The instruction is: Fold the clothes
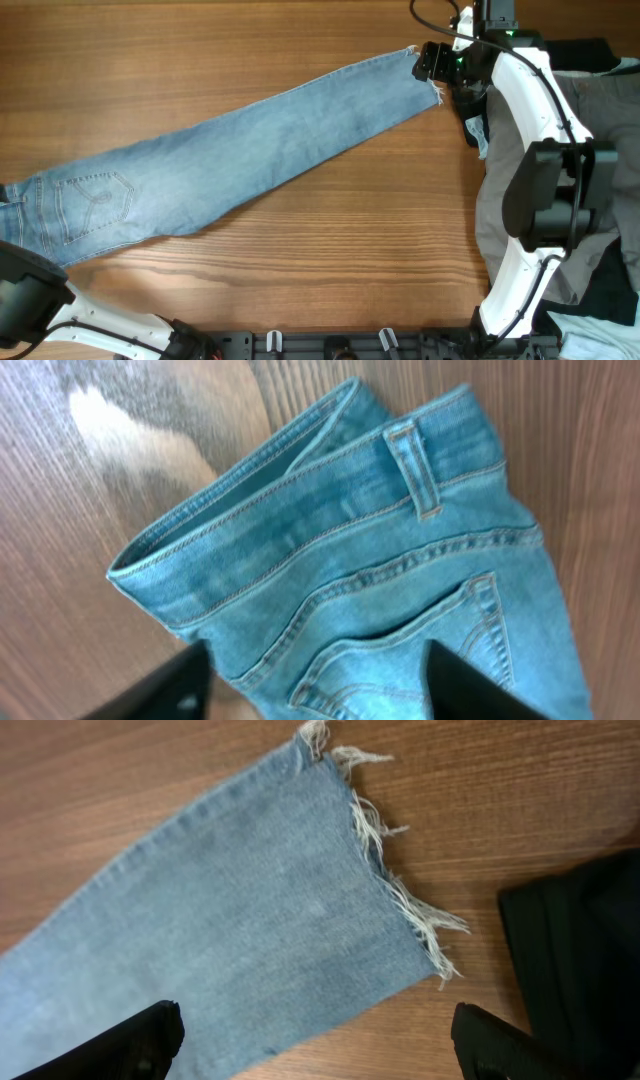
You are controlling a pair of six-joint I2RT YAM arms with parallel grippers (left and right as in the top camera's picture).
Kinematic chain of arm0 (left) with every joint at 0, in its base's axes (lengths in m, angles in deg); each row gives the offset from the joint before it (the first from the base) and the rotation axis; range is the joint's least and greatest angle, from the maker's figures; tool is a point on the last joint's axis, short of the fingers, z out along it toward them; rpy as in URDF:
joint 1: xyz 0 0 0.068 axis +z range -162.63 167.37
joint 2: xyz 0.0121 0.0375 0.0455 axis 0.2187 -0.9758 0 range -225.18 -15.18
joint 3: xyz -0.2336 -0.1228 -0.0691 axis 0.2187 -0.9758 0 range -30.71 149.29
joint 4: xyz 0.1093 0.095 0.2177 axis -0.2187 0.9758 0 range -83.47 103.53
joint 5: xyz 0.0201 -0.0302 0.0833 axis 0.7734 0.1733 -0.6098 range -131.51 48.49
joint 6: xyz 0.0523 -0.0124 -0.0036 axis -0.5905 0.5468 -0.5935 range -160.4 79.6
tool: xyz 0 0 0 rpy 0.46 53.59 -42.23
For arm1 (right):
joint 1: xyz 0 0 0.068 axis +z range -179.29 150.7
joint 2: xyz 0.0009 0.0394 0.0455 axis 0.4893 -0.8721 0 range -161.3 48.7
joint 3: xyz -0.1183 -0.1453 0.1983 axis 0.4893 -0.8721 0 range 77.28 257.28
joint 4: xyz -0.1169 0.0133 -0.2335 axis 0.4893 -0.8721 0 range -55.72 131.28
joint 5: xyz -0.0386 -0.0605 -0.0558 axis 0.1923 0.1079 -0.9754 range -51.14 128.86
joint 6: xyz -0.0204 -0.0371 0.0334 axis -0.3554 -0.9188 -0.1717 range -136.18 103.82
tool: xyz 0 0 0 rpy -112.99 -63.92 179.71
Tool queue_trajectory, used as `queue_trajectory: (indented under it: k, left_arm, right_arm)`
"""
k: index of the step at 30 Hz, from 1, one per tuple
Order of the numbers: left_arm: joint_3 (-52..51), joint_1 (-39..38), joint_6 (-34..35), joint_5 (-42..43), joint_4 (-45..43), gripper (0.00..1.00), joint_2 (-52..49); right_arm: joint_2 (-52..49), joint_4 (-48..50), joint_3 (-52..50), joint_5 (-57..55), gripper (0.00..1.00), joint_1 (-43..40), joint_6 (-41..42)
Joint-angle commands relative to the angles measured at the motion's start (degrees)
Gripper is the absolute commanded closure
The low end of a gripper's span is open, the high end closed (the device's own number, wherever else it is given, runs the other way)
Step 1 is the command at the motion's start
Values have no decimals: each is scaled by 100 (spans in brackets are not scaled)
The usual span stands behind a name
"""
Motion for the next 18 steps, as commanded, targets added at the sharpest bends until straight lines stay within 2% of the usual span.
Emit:
queue_trajectory:
  k: [1,3,8,13,18]
  left_arm:
    - [120,-114,-101,94,269,48,-39]
    - [120,-173,-96,74,503,46,-39]
    - [120,-354,-94,308,868,41,-39]
    - [120,-868,-839,767,866,33,-39]
    - [120,-1526,-1274,761,798,31,-39]
  right_arm:
    - [-63,26,-50,-407,6,11,-260]
    - [-114,94,-50,-479,1,11,-262]
    - [-450,846,-50,-907,0,11,-452]
    - [-962,1816,-50,-122,0,22,-796]
    - [-1462,2120,-50,20,6,33,-715]
